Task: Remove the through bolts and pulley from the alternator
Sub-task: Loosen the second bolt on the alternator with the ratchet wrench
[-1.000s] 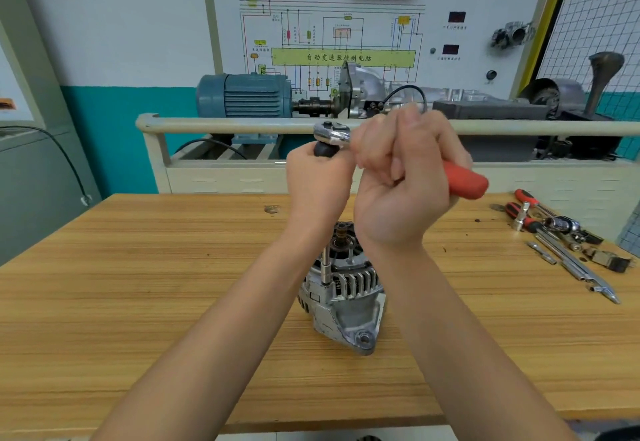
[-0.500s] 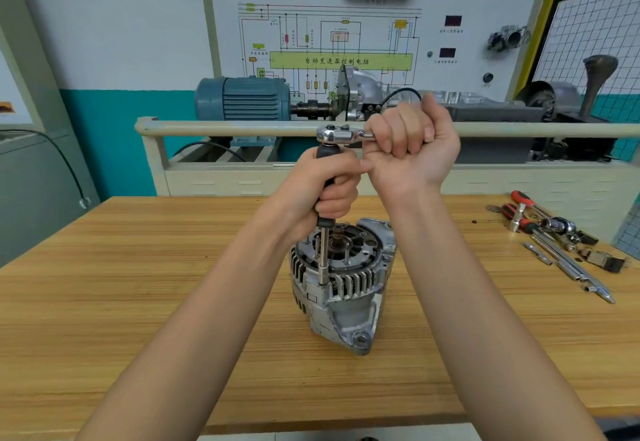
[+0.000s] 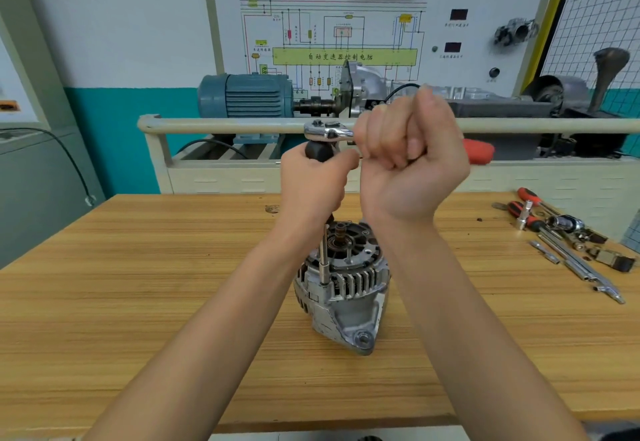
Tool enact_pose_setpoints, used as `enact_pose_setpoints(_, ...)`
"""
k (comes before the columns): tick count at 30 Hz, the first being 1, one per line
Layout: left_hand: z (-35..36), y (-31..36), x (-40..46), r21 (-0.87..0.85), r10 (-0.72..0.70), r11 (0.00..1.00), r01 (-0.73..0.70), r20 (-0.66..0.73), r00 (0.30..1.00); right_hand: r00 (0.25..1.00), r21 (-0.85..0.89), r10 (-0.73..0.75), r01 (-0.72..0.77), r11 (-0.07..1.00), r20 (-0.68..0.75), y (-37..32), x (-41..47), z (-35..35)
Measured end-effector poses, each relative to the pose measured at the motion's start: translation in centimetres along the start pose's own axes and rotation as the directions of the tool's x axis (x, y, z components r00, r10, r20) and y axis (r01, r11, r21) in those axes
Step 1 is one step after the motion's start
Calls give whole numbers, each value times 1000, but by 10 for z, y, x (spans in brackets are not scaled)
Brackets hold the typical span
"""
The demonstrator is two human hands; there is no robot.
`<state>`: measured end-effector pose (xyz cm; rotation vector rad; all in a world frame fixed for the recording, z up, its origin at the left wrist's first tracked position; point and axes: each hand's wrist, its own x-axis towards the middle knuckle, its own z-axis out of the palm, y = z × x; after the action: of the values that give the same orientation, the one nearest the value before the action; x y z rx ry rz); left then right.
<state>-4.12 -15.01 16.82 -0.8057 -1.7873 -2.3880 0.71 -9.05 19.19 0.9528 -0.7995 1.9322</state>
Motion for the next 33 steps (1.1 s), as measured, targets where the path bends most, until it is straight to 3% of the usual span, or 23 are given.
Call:
enact_pose_setpoints(2,-8,1,2,-63,-28,997,37,133,991,983,152,176,-168,974,-48,-3,11,-9)
enact_pose_setpoints(4,-15,3,3,-106,-54,990,91,315,948,926,369,361,-298,881,-114,-3,21,-20)
enact_pose_setpoints(7,-18,7,6,-102,-98,979,175,515,851,838,615,528,-345,709,-139,-1,31,-32)
enact_pose_setpoints(9,-16,7,7,-111,-131,968,225,539,832,834,605,523,-325,726,-179,-1,31,-32)
enact_pose_setpoints(12,-13,6,6,-81,-141,977,198,450,882,897,460,394,-269,846,-201,-5,21,-25)
enact_pose_setpoints(16,-4,4,3,-33,-84,995,91,154,984,991,118,96,-85,989,-92,-4,1,-7)
enact_pose_setpoints(19,5,0,0,19,11,1000,-10,-40,999,992,-99,-127,125,987,-20,3,-13,4)
enact_pose_setpoints(22,8,-3,-2,63,76,996,-70,-97,992,981,-202,-195,195,960,18,6,-18,8)
enact_pose_setpoints(24,6,-1,-1,35,33,999,-30,-71,997,991,-126,-135,135,983,7,3,-11,4)
enact_pose_setpoints(27,-4,1,2,-31,-41,999,44,85,996,995,58,93,-90,994,-40,-3,7,-8)
enact_pose_setpoints(30,-17,5,5,-101,-75,988,113,321,944,920,388,370,-295,873,-133,-1,22,-22)
enact_pose_setpoints(33,-18,6,8,-102,-117,977,188,479,870,853,613,492,-297,732,-173,3,31,-33)
